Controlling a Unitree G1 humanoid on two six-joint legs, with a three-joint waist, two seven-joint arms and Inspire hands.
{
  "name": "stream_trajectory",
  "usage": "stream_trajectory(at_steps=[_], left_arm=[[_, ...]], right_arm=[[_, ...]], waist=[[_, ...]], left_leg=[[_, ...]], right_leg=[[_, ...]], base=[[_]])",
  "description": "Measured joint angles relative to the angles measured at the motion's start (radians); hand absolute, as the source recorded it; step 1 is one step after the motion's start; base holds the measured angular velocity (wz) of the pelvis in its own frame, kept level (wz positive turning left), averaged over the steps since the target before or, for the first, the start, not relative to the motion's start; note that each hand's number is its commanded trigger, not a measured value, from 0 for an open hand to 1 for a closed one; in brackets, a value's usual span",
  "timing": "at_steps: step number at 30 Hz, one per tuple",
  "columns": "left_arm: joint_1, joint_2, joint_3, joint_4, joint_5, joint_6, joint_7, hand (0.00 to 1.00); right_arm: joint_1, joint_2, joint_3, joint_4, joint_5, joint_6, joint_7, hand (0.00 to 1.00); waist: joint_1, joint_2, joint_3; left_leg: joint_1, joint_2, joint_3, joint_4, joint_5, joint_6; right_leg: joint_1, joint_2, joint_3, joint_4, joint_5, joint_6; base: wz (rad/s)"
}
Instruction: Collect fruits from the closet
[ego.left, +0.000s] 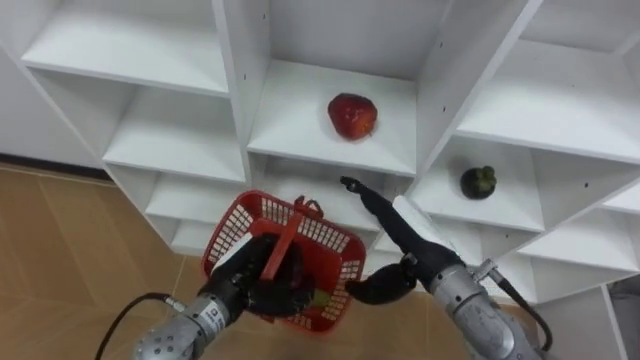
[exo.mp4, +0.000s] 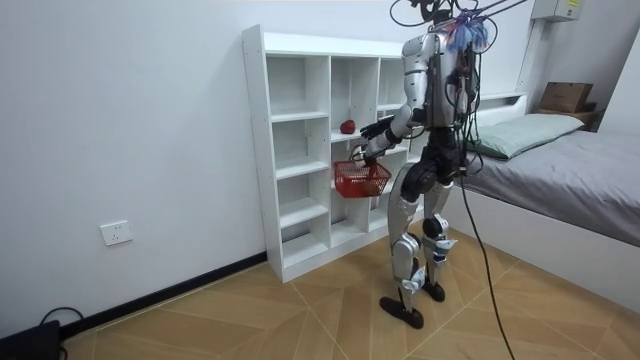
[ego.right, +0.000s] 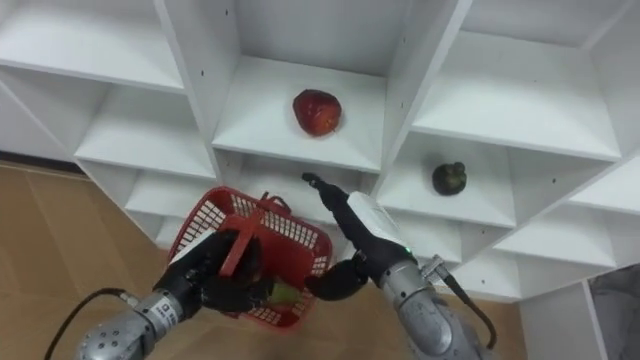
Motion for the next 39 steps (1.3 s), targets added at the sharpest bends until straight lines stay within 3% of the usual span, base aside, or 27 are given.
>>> stream_trajectory(at_steps=[9, 16, 28, 35, 39], left_arm=[[0.003, 0.001, 0.037, 0.073, 0.001, 0.000, 0.065, 1.00], [0.003, -0.006, 0.064, 0.073, 0.010, 0.000, 0.064, 1.00], [0.012, -0.019, 0.071, 0.075, 0.108, 0.000, 0.054, 1.00], [0.023, -0.023, 0.086, 0.081, 0.115, 0.024, 0.055, 1.00], [0.029, -0.023, 0.093, 0.080, 0.115, 0.026, 0.055, 1.00]], right_arm=[[-0.004, 0.001, -0.026, -0.084, 0.001, -0.001, -0.043, 0.00], [-0.005, 0.003, -0.071, -0.156, 0.004, -0.015, -0.087, 0.00], [-0.013, 0.004, -0.104, -0.155, 0.004, -0.074, -0.304, 0.00], [-0.110, 0.004, -0.133, -0.041, 0.041, -0.080, -0.350, 0.00], [-0.122, 0.010, -0.139, -0.025, 0.113, -0.106, -0.352, 0.00]], waist=[[0.006, -0.024, 0.0052], [0.011, -0.023, 0.0055], [0.034, -0.022, 0.0062], [0.032, -0.021, 0.0072], [0.032, -0.014, 0.0119]], left_leg=[[0.035, -0.002, -0.001, -0.015, -0.001, -0.001], [0.044, 0.001, 0.002, -0.016, -0.002, -0.002], [0.064, 0.000, 0.001, -0.030, -0.002, -0.003], [0.067, -0.002, -0.017, -0.024, -0.002, -0.003], [0.058, -0.002, -0.028, -0.016, -0.002, -0.003]], right_leg=[[0.047, 0.002, 0.000, -0.023, -0.001, 0.004], [0.054, 0.004, 0.001, -0.024, 0.002, 0.003], [0.071, 0.004, 0.000, -0.020, 0.002, 0.003], [0.082, 0.003, -0.010, -0.023, 0.002, 0.003], [0.085, 0.001, -0.022, -0.023, 0.002, 0.003]], base=[[0.07], [-0.01], [-0.01], [0.05], [0.08]])
